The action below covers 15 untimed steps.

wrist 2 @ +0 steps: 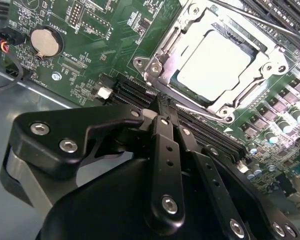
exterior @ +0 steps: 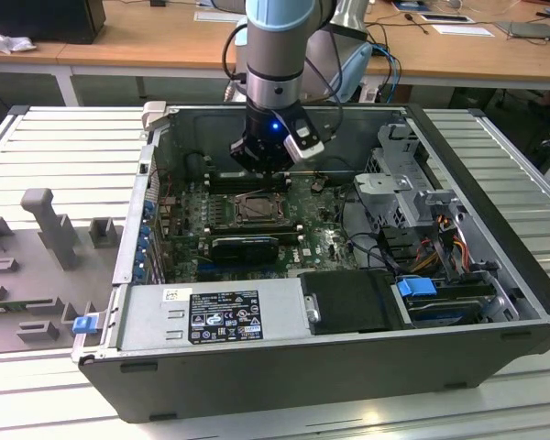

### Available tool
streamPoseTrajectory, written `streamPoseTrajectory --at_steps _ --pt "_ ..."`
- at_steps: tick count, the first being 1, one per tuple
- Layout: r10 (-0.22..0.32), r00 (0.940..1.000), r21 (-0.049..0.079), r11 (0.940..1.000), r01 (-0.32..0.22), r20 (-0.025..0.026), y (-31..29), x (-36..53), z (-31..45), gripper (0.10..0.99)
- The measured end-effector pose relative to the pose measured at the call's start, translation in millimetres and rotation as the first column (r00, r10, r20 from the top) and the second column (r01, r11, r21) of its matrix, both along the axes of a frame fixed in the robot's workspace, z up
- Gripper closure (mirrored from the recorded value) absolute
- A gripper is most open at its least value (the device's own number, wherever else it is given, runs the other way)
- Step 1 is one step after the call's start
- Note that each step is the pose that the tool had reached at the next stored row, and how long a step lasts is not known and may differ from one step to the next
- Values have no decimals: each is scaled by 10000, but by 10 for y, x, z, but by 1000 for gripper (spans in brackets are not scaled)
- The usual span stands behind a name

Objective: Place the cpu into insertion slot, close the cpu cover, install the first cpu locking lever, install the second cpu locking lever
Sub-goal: 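Install the first cpu locking lever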

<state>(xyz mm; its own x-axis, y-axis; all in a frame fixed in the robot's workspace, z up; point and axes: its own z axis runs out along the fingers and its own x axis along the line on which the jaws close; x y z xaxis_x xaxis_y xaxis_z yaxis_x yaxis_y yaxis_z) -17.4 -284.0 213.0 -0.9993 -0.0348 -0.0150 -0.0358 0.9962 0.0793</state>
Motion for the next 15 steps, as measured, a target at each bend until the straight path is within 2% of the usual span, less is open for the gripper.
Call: streamPoseTrajectory --at_steps 9,14,15 --pt "128 9999 -26 9999 -128 -1 9 0 -67 980" --pt "128 9999 -139 9998 -128 -2 9 0 -83 980" --pt "128 9999 -197 9997 -128 -3 9 0 -92 980"
